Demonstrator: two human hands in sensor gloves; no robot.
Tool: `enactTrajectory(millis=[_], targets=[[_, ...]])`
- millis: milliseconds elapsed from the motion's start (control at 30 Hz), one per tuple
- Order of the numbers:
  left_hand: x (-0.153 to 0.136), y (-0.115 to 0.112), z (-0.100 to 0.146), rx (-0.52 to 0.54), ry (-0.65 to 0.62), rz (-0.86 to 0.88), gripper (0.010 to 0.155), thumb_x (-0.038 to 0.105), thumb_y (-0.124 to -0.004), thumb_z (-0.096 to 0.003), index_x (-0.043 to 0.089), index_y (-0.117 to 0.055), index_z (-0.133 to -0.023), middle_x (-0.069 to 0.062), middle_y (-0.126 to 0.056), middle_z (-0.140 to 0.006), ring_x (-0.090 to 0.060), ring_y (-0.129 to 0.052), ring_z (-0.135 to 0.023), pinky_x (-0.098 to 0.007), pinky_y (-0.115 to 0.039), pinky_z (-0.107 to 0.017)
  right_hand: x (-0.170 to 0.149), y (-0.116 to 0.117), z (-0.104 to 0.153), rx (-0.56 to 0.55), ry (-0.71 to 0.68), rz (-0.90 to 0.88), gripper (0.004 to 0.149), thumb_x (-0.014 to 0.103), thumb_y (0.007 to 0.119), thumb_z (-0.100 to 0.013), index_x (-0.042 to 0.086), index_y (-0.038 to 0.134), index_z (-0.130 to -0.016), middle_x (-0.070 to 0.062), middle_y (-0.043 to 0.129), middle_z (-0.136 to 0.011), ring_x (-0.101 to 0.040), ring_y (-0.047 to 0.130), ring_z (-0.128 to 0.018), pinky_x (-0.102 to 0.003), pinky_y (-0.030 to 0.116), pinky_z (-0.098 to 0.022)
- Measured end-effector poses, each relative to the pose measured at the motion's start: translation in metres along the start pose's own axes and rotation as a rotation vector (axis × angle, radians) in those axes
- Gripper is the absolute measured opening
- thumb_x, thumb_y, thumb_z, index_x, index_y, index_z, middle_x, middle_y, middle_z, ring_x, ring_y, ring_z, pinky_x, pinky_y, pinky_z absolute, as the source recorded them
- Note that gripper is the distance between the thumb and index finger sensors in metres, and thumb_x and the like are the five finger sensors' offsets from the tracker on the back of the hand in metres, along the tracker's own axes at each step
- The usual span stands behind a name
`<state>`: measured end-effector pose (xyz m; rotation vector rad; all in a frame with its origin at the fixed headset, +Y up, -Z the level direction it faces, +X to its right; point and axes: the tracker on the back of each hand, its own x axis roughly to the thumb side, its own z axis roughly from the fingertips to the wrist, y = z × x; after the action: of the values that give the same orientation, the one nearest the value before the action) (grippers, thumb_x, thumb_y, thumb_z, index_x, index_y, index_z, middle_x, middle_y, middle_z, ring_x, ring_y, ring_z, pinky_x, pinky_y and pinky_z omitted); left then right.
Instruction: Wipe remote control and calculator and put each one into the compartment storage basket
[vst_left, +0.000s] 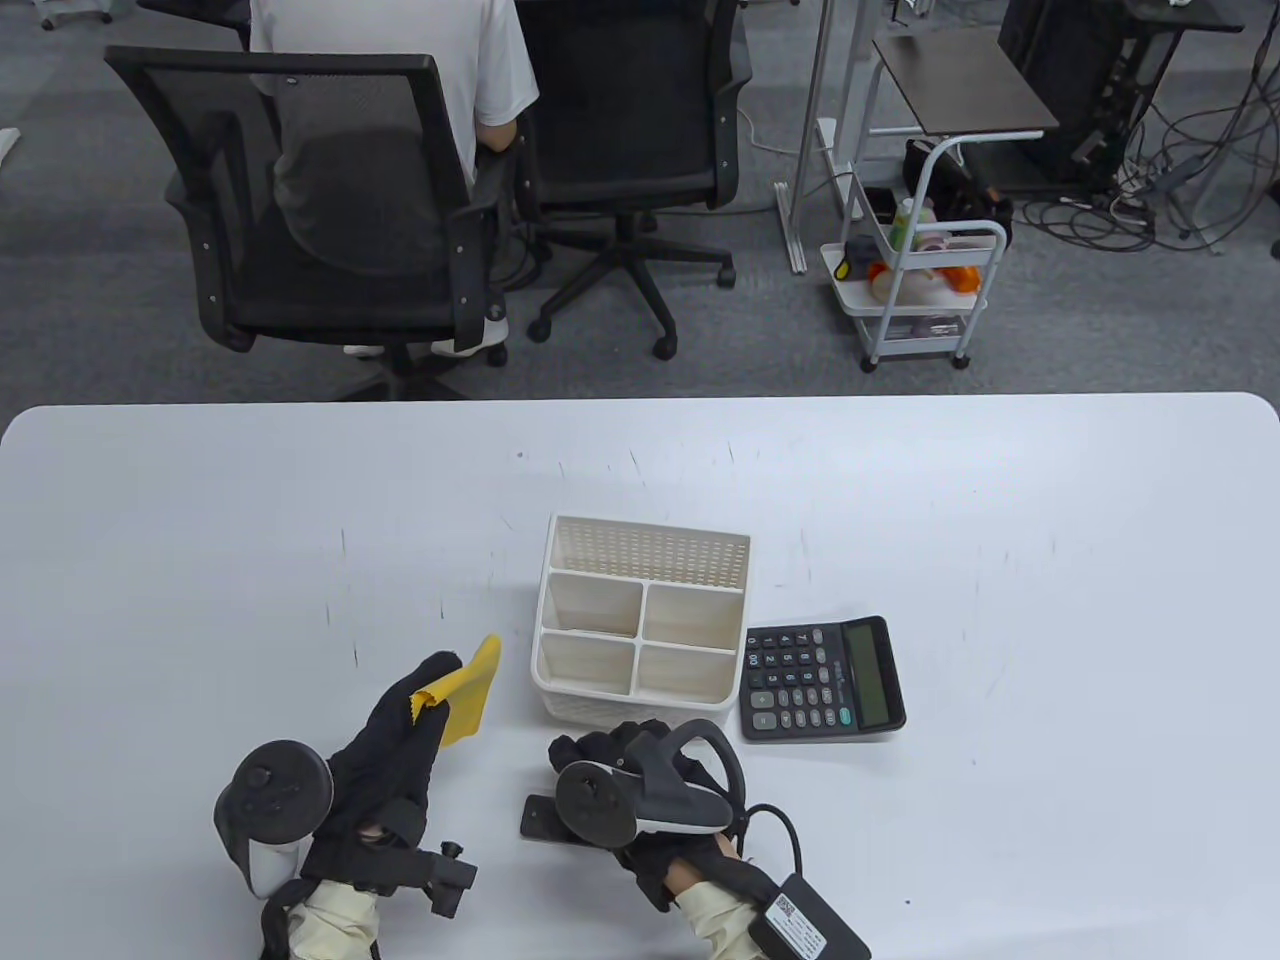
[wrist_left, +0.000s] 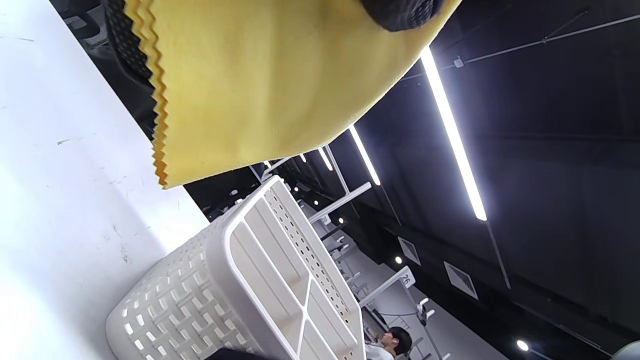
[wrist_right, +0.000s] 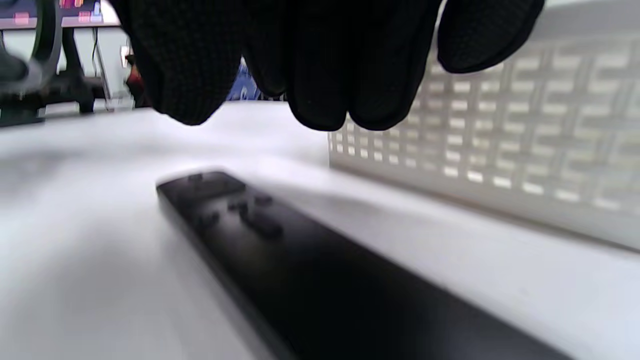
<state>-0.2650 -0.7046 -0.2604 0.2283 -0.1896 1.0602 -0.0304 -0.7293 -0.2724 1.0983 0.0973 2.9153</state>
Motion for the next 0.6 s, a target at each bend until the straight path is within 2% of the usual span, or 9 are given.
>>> enactTrajectory(millis=[100,200,333,467,600], targets=[[0.0,0.0,-0.001,0.001,-0.003,-0.008,0.049,0.036,-0.063,-0.0576,0.025,-0.066,-0.105,-0.011,-0.074,-0.106,-0.043,-0.082,-0.093,-0.055,-0.078,-0.062,0.003,0.009,-0.002,0.131,0.003,0.058,0.073,0.036,0.088,-0.046,0.006,0.063,-0.108,-0.019,0.085,-0.101,-0.043,0.082,-0.087,-0.067,0.061,-0.062],[0.0,-0.001,-0.001,-0.002,-0.002,-0.015,0.049,0.036,-0.063,-0.0576,0.025,-0.066,-0.105,-0.011,-0.074,-0.106,-0.043,-0.082,-0.093,-0.055,-0.078,-0.062,0.005,0.018,-0.004,0.195,0.015,0.092,0.074,0.034,0.088,-0.046,0.005,0.061,-0.109,-0.017,0.086,-0.098,-0.04,0.085,-0.084,-0.065,0.062,-0.062],[-0.001,-0.001,0.0,-0.003,-0.002,-0.019,0.049,0.036,-0.063,-0.0576,0.025,-0.066,-0.105,-0.011,-0.074,-0.106,-0.042,-0.082,-0.092,-0.055,-0.078,-0.062,0.006,0.021,-0.005,0.192,0.044,0.156,0.076,0.03,0.09,-0.044,0.004,0.059,-0.109,-0.013,0.085,-0.093,-0.036,0.085,-0.08,-0.064,0.062,-0.061],[-0.001,-0.002,0.0,-0.003,-0.005,-0.02,0.049,0.036,-0.063,-0.0576,0.025,-0.066,-0.105,-0.011,-0.074,-0.106,-0.042,-0.082,-0.092,-0.055,-0.078,-0.062,-0.001,0.022,-0.006,0.238,0.096,0.077,0.08,0.03,0.091,-0.042,0.002,0.059,-0.109,-0.011,0.079,-0.089,-0.035,0.081,-0.077,-0.066,0.059,-0.062],[-0.001,-0.002,0.0,-0.004,-0.006,-0.021,0.049,0.036,-0.063,-0.0576,0.025,-0.066,-0.105,-0.011,-0.075,-0.106,-0.041,-0.084,-0.091,-0.054,-0.079,-0.061,-0.007,0.021,-0.006,0.218,0.11,0.05,0.067,0.032,0.092,-0.041,0.012,0.074,-0.102,-0.008,0.081,-0.083,-0.031,0.085,-0.069,-0.063,0.064,-0.06]])
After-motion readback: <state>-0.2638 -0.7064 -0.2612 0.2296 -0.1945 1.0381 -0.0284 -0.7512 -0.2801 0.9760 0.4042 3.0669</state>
